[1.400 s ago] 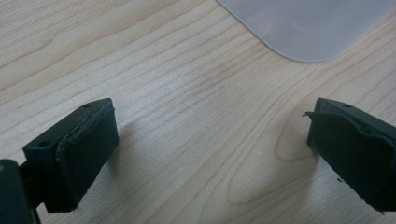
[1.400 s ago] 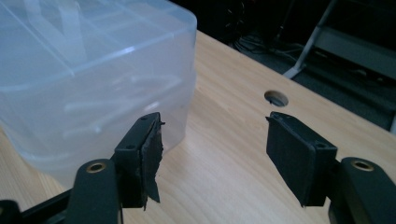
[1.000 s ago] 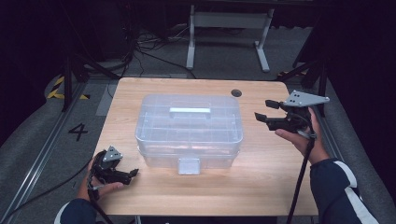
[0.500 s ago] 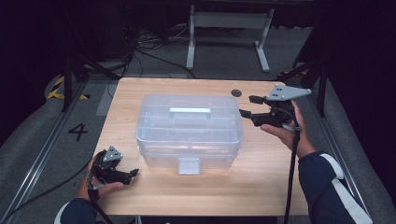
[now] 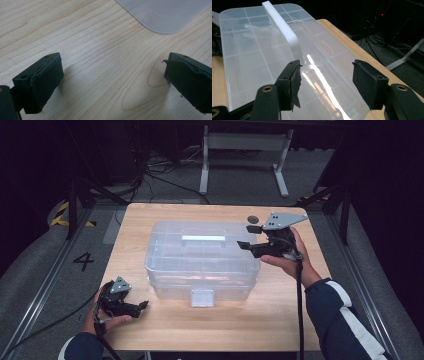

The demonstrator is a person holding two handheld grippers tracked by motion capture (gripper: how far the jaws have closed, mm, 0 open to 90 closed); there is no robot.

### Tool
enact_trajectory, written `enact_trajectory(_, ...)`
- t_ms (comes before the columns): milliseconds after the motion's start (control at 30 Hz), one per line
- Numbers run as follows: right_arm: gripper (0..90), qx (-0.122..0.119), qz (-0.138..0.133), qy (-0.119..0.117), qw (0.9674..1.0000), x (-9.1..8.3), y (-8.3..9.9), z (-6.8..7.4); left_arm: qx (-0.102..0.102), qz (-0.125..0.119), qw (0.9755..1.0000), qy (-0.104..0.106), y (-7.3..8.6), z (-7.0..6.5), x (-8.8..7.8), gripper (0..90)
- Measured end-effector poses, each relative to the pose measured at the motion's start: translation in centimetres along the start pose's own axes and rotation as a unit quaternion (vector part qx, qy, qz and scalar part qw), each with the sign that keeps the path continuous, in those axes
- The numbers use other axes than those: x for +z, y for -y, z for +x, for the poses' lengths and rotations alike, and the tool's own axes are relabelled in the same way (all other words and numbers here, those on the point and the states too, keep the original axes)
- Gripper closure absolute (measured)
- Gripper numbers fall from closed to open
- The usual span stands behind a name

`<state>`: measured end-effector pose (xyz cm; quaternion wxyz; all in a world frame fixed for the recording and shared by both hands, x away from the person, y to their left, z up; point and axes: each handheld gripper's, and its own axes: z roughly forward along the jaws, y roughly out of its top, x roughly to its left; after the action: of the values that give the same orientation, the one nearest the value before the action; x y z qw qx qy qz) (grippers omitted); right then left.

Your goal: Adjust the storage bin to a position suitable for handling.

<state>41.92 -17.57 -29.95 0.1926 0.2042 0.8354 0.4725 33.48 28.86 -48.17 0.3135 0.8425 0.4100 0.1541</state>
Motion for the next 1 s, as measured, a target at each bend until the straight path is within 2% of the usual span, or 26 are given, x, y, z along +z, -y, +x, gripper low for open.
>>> enact_trajectory(100, 41.6, -0.006, 0.008, -0.012, 0.9999, 0.9, -0.4, 0.6, -0.006, -0.001, 1.0, 0.003, 0.0, -0.1, 0.0, 2.5)
enact_trajectory(133, 42.2, -0.008, 0.008, -0.016, 0.9998, 1.2, -0.5, 0.7, 0.001, -0.001, 1.0, 0.0, 0.0, 0.0, 0.0, 2.5)
enact_trajectory(367, 48.5, -0.023, 0.016, -0.037, 0.9989, 2.5, -1.4, 1.4, 0.0, 0.0, 1.0, 0.0, 0.0, 0.0, 0.0, 2.5)
enact_trajectory(400, 49.5, -0.026, 0.018, -0.042, 0.9986, 2.7, -1.6, 1.5, -0.006, 0.0, 1.0, 0.001, 0.0, -0.1, 0.0, 2.5)
enact_trajectory(433, 50.2, -0.029, 0.021, -0.044, 0.9984, 2.9, -1.8, 1.6, -0.002, -0.001, 1.0, 0.0, 0.0, 0.0, 0.0, 2.5)
enact_trajectory(533, 53.7, -0.028, 0.026, -0.053, 0.9978, 3.5, -1.9, 1.7, -0.002, -0.001, 1.0, 0.001, 0.0, 0.0, 0.0, 2.5)
enact_trajectory(633, 57.3, -0.031, 0.036, -0.048, 0.9977, 4.0, -1.9, 1.7, 0.003, -0.001, 1.0, -0.002, 0.0, 0.0, 0.0, 2.5)
enact_trajectory(700, 59.6, -0.028, 0.036, -0.051, 0.9977, 4.2, -2.0, 1.7, -0.001, -0.002, 1.0, 0.002, 0.0, 0.0, 0.0, 2.6)
enact_trajectory(833, 65.5, -0.032, 0.037, -0.048, 0.9976, 4.3, -2.1, 1.8, 0.006, -0.007, 1.0, 0.003, 0.0, 0.0, 0.0, 4.4)
enact_trajectory(900, 75.9, -0.048, 0.039, -0.052, 0.9967, 4.5, -2.2, 2.0, 0.007, -0.006, 0.9999, 0.005, 0.0, 0.0, 0.0, 4.7)
enact_trajectory(1000, 76.3, -0.057, 0.043, -0.042, 0.9965, 4.6, -2.3, 2.3, 0.009, -0.01, 0.9999, 0.008, 0.1, 0.0, -0.1, 6.6)
